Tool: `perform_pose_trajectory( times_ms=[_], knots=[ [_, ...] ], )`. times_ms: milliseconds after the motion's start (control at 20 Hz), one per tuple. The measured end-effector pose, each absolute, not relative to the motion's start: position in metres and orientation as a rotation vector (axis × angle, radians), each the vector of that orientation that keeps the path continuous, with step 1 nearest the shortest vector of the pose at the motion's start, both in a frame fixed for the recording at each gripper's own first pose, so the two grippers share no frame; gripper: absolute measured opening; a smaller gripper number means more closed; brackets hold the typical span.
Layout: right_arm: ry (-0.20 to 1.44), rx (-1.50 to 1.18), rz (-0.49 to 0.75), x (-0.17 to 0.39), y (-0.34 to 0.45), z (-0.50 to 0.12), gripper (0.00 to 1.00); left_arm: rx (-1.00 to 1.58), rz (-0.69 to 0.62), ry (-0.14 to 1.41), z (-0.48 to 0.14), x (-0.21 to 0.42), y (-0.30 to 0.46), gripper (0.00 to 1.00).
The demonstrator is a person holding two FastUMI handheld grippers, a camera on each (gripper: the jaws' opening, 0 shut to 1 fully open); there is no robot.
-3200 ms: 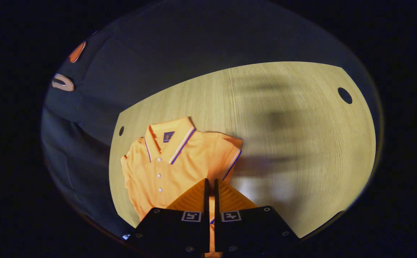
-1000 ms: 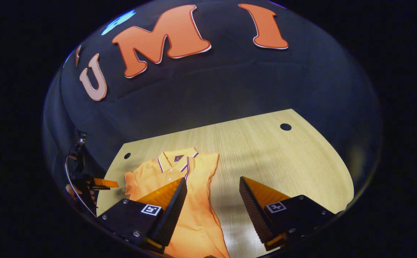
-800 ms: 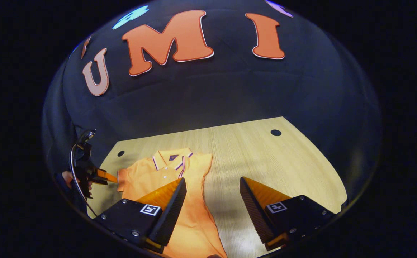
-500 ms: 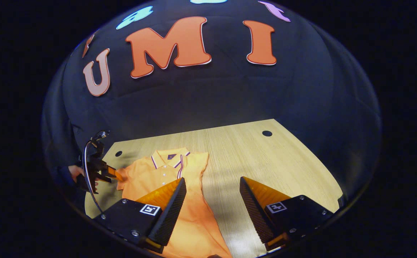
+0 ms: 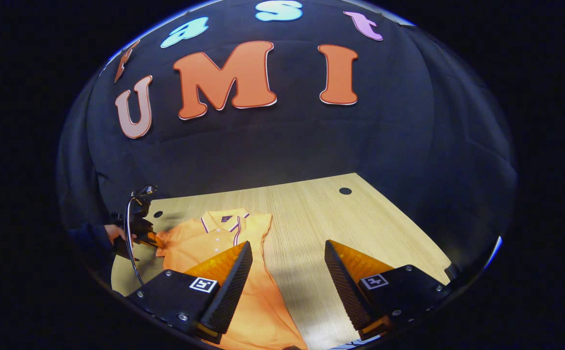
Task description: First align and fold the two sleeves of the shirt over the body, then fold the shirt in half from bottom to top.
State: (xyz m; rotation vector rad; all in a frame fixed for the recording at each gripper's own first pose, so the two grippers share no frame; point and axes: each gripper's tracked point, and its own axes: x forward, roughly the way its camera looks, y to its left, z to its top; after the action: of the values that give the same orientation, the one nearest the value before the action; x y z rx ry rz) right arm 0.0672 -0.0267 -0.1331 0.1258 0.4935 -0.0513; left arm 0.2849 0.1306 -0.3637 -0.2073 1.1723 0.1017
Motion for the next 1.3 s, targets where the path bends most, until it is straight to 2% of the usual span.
perform_pose_trajectory(
  times_ms=[400, 700, 1000, 1050, 1150, 1250, 1300],
  knots=[
    [0.483, 0.157, -0.094, 0.042, -0.051, -0.136, 0.92, -0.164, -0.054, 0.950, -0.309, 0.311, 0.088, 0.13],
    [0.496, 0.160, -0.097, 0.035, -0.055, -0.142, 0.92, -0.109, -0.151, 0.936, -0.299, 0.322, 0.039, 0.13],
    [0.519, 0.170, -0.109, 0.029, -0.056, -0.147, 0.92, -0.127, -0.239, 0.987, -0.318, 0.322, -0.008, 0.13],
    [0.523, 0.173, -0.110, 0.030, -0.052, -0.149, 0.92, -0.164, -0.258, 0.987, -0.323, 0.324, -0.017, 0.21],
    [0.526, 0.179, -0.113, 0.031, -0.049, -0.148, 0.92, -0.208, -0.275, 0.995, -0.328, 0.323, -0.028, 0.22],
    [0.528, 0.171, -0.118, 0.030, -0.046, -0.149, 0.92, -0.240, -0.300, 1.005, -0.330, 0.319, -0.035, 0.34],
    [0.529, 0.169, -0.117, 0.030, -0.044, -0.149, 0.92, -0.259, -0.321, 1.005, -0.329, 0.317, -0.039, 0.36]
  ],
)
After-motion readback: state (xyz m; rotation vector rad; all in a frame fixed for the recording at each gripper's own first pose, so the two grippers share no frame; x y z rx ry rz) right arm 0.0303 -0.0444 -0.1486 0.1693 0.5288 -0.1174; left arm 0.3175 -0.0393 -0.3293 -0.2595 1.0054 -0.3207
